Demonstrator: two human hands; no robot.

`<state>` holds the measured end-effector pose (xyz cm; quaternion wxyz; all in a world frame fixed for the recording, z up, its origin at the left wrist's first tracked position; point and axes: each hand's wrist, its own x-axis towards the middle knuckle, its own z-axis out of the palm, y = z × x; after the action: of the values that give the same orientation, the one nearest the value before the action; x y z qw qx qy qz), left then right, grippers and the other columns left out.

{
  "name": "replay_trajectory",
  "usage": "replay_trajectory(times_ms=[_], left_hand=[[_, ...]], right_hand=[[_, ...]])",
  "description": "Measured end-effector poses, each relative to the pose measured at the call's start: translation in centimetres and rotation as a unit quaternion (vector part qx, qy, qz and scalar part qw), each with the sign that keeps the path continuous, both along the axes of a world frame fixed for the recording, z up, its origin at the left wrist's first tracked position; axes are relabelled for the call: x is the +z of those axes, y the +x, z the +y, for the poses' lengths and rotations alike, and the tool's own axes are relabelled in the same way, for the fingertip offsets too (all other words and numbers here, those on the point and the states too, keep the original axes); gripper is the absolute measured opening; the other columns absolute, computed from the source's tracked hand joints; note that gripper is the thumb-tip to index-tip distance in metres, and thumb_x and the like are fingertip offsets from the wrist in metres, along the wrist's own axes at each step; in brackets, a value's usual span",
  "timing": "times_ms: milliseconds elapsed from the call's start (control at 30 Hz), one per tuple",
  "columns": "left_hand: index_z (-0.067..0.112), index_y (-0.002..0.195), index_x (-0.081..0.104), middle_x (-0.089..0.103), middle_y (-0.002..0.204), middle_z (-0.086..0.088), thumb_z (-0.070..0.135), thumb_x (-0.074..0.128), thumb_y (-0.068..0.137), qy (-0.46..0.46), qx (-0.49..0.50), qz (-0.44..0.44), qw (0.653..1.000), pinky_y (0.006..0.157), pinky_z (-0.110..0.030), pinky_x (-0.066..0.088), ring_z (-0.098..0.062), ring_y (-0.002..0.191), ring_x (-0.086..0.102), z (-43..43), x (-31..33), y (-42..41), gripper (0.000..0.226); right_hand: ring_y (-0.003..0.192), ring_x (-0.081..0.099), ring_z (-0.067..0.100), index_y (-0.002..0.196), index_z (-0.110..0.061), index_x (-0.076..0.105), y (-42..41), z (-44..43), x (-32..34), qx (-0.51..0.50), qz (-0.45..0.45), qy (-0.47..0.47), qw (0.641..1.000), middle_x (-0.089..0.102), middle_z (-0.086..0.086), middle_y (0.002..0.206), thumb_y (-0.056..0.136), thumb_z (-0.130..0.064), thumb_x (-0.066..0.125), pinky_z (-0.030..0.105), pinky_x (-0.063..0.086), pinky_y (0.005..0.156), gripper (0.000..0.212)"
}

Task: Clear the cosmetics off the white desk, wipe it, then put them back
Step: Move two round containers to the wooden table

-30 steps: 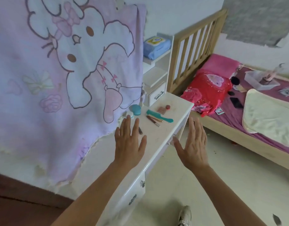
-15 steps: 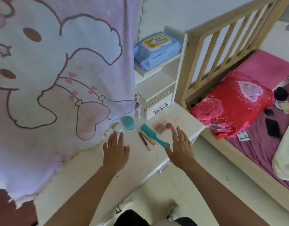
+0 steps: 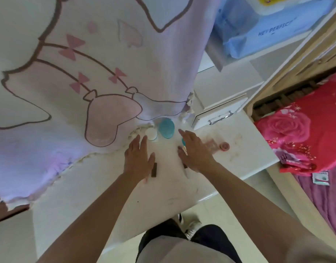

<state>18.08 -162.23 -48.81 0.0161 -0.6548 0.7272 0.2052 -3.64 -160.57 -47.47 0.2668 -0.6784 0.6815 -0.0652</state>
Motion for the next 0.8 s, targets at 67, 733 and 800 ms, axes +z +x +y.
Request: replay_trajectory(times_ms=[67, 733, 800], left_hand=[[0.017, 0.154, 0.013, 0.010, 0.162, -0.011, 0.043, 0.046, 0.098, 0.007, 0.004, 0.007, 1.000, 0.117, -0.045, 0.022, -0.030, 0.149, 0.012, -1.7, -1.2, -0.1, 0.070], [0.022, 0.125, 0.054, 0.060, 0.129, 0.002, 0.028, 0.065, 0.089, -0.093, 0.128, 0.136, 0.978, 0.076, -0.032, 0.049, -0.026, 0.104, 0.058, -1.3, -1.3, 0.5, 0.038], [0.023, 0.125, 0.053, 0.059, 0.130, 0.004, 0.028, 0.065, 0.089, -0.131, 0.157, 0.132, 0.970, 0.076, -0.032, 0.048, -0.025, 0.105, 0.057, 0.0, 0.8, 0.4, 0.038]], right_hand=[[0.133, 0.042, 0.029, 0.156, -0.026, 0.012, 1.1, -2.7, -1.2, 0.011, -0.002, 0.010, 1.000, 0.028, 0.008, 0.155, 0.096, -0.035, 0.054, 0.046, 0.049, 0.097, 0.074], [0.094, 0.061, 0.029, 0.126, -0.020, 0.046, 2.2, -4.9, -1.8, 0.006, -0.094, -0.048, 0.994, 0.051, 0.003, 0.125, 0.082, -0.024, 0.072, 0.038, 0.052, 0.076, 0.052], [0.094, 0.060, 0.023, 0.126, -0.023, 0.045, 1.7, -4.4, -0.1, 0.007, -0.110, -0.073, 0.991, 0.052, 0.000, 0.122, 0.082, -0.028, 0.072, 0.032, 0.049, 0.074, 0.052]])
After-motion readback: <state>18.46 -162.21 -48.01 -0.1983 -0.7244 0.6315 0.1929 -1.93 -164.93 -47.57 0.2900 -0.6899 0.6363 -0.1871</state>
